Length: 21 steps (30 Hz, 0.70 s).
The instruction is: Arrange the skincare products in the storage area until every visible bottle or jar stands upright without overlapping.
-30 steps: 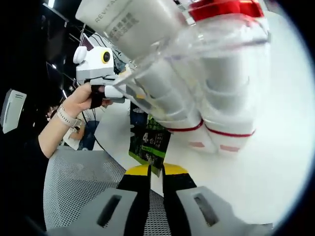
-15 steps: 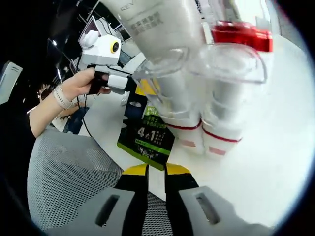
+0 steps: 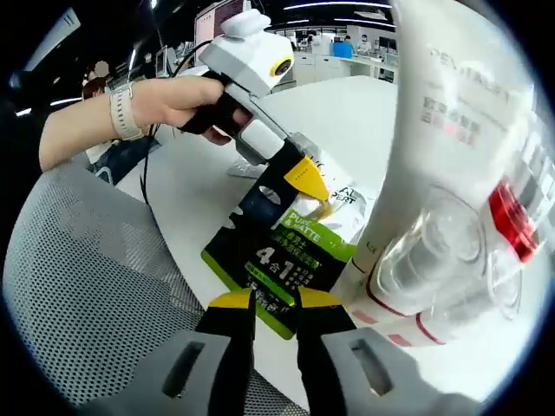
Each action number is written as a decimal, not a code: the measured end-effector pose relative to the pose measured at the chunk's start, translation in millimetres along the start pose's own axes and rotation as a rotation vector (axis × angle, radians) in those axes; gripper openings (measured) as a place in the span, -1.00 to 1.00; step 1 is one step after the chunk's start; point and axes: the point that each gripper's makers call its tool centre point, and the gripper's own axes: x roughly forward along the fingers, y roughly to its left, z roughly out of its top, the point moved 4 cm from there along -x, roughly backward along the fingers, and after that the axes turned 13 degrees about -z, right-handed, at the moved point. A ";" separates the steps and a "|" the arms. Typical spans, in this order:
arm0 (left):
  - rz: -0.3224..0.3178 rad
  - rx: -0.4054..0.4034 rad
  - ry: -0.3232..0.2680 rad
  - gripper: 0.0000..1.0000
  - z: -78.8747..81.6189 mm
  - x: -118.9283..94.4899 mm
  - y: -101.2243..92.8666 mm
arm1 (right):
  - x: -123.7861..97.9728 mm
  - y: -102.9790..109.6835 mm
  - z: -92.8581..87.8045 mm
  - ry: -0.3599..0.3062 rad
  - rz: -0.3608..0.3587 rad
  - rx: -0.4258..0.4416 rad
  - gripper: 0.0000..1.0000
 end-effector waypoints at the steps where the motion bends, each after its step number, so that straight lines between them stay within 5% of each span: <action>1: -0.001 -0.004 0.001 -1.00 -0.3 0.1 0.2 | 0.8 0.6 0.2 0.002 0.001 -0.010 -0.65; 21: -0.004 0.112 0.042 -1.00 -1.4 4.8 -0.6 | 21.0 7.0 8.9 0.025 -0.018 -0.114 -0.63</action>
